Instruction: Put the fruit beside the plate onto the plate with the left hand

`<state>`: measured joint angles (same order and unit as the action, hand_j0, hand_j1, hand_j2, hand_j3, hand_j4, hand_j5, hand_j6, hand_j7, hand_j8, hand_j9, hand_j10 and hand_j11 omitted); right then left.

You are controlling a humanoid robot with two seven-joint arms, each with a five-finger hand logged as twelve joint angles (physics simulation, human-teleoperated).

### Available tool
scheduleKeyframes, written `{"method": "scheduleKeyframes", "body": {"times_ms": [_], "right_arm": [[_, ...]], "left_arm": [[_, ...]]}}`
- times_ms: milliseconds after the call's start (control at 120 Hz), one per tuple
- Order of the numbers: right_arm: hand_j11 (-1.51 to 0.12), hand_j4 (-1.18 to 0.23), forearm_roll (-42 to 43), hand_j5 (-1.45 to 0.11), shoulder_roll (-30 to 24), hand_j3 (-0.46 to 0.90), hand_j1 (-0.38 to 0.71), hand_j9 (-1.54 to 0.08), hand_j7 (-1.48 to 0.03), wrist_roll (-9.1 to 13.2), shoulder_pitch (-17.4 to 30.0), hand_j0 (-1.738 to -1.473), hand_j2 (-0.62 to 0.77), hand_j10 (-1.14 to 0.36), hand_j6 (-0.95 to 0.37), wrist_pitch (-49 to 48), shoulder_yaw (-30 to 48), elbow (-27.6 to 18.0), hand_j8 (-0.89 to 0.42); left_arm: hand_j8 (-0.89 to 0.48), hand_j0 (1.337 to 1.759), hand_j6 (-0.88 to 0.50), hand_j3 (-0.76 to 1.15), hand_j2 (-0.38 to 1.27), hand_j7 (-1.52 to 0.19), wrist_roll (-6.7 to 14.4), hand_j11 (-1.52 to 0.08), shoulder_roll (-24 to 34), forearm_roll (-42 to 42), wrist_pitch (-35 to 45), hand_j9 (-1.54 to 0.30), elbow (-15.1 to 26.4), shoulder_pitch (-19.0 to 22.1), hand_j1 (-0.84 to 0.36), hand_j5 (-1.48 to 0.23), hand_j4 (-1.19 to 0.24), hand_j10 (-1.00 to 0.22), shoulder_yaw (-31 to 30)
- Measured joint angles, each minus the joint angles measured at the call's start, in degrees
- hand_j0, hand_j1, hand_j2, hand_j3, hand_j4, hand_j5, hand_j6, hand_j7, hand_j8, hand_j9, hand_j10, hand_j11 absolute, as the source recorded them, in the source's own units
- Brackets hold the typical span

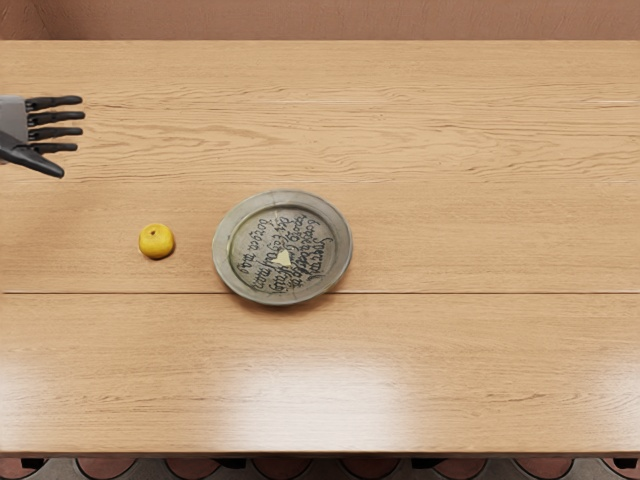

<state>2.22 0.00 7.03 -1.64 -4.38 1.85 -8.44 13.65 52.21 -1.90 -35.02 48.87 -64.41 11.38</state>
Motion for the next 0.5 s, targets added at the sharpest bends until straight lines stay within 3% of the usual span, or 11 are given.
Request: {"method": "scheduleKeyframes", "body": {"times_ms": [117, 183, 383, 500], "right_arm": [[0.00, 0.00, 0.01, 0.00, 0.00, 0.00, -0.35, 0.00, 0.00, 0.00, 0.03, -1.658, 0.00, 0.00, 0.00, -0.01, 0.00, -0.06, 0.00], [0.00, 0.00, -0.01, 0.00, 0.00, 0.00, -0.35, 0.00, 0.00, 0.00, 0.04, -1.658, 0.00, 0.00, 0.00, -0.02, 0.00, -0.06, 0.00], [0.00, 0.00, -0.02, 0.00, 0.00, 0.00, -0.35, 0.00, 0.00, 0.00, 0.06, -1.658, 0.00, 0.00, 0.00, -0.02, 0.00, -0.08, 0.00], [0.00, 0.00, -0.03, 0.00, 0.00, 0.00, -0.35, 0.00, 0.00, 0.00, 0.06, -1.658, 0.00, 0.00, 0.00, -0.02, 0.00, -0.09, 0.00]], "left_arm": [[0.00, 1.658, 0.00, 0.00, 0.00, 0.00, 0.29, 0.00, -0.32, 0.11, 0.00, 0.00, 0.01, 0.04, 0.35, 0.00, 0.00, 0.00, 0.00], [0.00, 1.658, 0.00, 0.00, 0.00, 0.00, 0.93, 0.00, -4.02, 0.67, 0.00, 0.00, -0.03, 0.47, 0.35, 0.00, 0.00, 0.00, -0.03], [0.00, 1.658, 0.00, 0.00, 0.00, 0.00, 9.61, 0.00, -7.92, 10.05, 0.00, 0.00, 0.50, -7.06, 0.35, 0.00, 0.00, 0.00, 0.01], [0.00, 1.658, 0.00, 0.00, 0.00, 0.00, 13.82, 0.00, -8.26, 15.98, 0.00, 0.00, 4.98, -9.34, 0.35, 0.00, 0.00, 0.00, 0.06]]}}
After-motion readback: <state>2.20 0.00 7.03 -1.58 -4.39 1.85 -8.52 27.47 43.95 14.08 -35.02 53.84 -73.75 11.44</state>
